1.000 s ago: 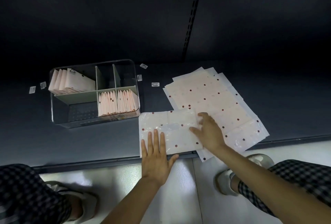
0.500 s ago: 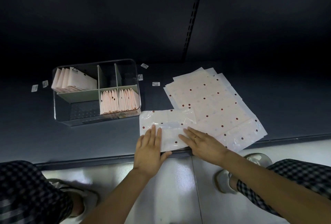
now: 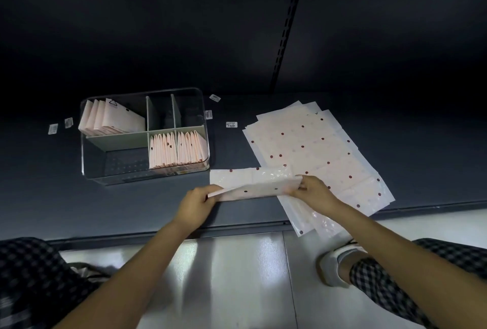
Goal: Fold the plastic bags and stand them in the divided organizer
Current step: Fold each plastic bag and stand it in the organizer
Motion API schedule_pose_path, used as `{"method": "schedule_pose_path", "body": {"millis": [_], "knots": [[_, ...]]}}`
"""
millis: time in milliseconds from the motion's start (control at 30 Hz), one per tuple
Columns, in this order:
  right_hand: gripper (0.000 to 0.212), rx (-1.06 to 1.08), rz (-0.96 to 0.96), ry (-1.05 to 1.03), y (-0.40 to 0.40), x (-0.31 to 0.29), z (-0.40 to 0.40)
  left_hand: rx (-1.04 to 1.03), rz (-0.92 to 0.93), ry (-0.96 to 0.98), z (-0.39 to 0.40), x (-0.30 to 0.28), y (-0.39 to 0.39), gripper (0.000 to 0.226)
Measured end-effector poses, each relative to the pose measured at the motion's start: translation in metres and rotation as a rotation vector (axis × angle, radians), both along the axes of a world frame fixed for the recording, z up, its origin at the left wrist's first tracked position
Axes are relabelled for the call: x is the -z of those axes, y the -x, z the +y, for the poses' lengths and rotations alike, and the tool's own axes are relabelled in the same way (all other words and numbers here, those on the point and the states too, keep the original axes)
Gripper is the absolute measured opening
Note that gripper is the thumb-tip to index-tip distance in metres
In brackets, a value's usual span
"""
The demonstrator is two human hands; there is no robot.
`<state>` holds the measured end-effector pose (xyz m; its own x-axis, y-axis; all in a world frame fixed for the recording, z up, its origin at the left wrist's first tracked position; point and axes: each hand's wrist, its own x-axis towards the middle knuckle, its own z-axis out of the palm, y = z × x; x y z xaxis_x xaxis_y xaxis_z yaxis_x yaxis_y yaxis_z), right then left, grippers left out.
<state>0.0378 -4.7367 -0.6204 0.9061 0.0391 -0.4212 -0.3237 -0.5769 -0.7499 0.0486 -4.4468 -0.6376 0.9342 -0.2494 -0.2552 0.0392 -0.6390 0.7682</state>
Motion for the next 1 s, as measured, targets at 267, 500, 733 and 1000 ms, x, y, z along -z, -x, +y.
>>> {"method": "schedule_pose_path", "body": {"millis": [267, 500, 733, 1000], "knots": [[0.052, 0.208, 0.032, 0.202, -0.018, 0.011, 0.017, -0.399, -0.228, -0.254, -0.039, -0.012, 0.011, 0.042], [0.054, 0.204, 0.058, 0.297, -0.023, 0.015, 0.019, 0.302, -0.281, -0.587, -0.078, 0.018, 0.02, 0.072], [0.022, 0.388, 0.117, 0.256, -0.019, 0.017, 0.024, 0.405, -0.187, -0.697, -0.061, 0.04, 0.006, 0.077], [0.039, 0.564, 0.363, -0.049, -0.018, 0.003, 0.022, 0.525, -0.218, -0.56, -0.044, 0.033, -0.007, 0.084]]}}
